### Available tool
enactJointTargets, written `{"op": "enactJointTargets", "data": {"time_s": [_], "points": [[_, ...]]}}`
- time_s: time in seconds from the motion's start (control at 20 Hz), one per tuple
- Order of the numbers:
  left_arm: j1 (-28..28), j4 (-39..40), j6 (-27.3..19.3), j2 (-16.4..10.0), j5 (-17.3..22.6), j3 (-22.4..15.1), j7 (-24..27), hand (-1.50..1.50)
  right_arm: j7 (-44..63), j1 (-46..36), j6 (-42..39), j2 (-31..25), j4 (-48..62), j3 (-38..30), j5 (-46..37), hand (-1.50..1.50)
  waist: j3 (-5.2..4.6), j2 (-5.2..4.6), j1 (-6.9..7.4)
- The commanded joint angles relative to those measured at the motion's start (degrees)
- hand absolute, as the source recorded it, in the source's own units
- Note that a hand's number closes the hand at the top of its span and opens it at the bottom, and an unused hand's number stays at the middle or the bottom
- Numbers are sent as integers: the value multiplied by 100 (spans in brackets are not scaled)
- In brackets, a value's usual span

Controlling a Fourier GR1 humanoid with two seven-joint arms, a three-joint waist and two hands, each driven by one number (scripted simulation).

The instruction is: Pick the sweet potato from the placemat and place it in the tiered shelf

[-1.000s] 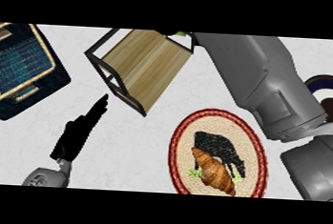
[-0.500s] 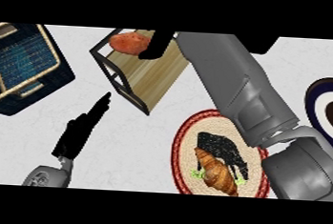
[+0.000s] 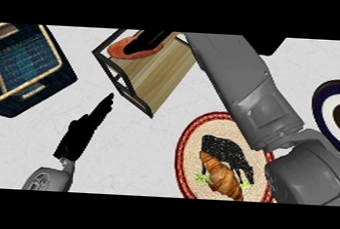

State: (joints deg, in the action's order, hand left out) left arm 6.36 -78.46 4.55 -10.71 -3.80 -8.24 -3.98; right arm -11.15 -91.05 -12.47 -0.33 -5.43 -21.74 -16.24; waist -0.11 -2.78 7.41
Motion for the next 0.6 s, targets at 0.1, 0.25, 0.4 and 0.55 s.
{"op": "enactJointTargets", "data": {"time_s": [0.1, 0.25, 0.4, 0.55], "points": [[-201, -87, -1, 7, 18, -8, 0, 0, -125, 152, 724, -430, -285, -643, 582, -150, 4, 29, -79], [-206, -74, -42, 5, -33, -8, 75, 0, -26, 97, 1060, -977, -422, -897, 771, -150, 4, 1, -96], [11, -111, -13, -24, 43, 96, -73, 0, 70, 312, 1358, -1283, -344, -955, 763, -150, 4, -21, -126], [111, -6, -60, 7, 14, 126, 2, 0, 245, 507, 1259, -1839, -270, -893, 652, -150, 5, -68, -160]]}}
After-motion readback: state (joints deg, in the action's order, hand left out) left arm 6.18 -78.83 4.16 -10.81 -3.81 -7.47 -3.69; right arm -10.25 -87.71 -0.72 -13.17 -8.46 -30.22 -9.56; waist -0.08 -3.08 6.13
